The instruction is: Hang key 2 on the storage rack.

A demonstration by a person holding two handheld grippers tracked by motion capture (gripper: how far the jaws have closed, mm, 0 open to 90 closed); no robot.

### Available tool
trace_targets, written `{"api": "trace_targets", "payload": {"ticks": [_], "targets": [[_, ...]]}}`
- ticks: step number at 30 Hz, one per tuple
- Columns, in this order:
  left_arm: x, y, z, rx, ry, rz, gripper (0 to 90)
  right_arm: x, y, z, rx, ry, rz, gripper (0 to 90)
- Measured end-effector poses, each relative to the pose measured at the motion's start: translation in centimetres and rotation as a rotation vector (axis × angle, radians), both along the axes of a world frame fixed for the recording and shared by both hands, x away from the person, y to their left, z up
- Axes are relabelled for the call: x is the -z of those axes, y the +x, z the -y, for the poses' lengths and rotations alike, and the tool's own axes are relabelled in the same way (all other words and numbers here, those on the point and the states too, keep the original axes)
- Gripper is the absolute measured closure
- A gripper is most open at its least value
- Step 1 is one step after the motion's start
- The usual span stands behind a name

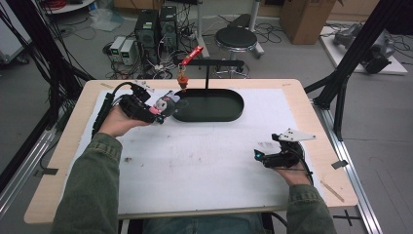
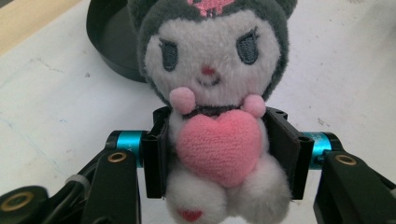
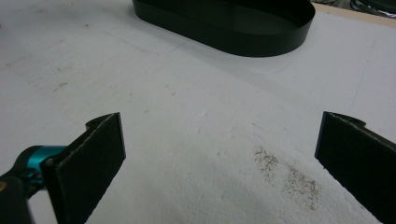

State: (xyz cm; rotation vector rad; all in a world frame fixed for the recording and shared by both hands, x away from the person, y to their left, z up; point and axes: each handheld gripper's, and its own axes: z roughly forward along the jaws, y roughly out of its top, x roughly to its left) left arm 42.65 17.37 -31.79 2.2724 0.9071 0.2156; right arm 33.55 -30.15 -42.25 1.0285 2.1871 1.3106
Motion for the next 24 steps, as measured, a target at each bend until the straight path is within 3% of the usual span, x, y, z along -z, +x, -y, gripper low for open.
{"api": "trace_targets", "payload": {"ticks": [8, 13, 24], "targets": [[-1.4, 0.7, 0.5, 0.005, 0.020, 0.029, 47.9, 0.0, 0.1, -0.1, 0.000, 0.003, -0.001, 0.7], [-2.4, 1.3, 0.7, -0.003, -0.001, 0.042, 47.9, 0.0, 0.1, 0.0, 0.004, -0.001, 0.000, 0.7], [-4.4, 2.3, 1.5, -0.004, -0.001, 0.061, 48.2, 0.0, 0.1, 0.0, 0.005, 0.005, -0.001, 0.7]]}}
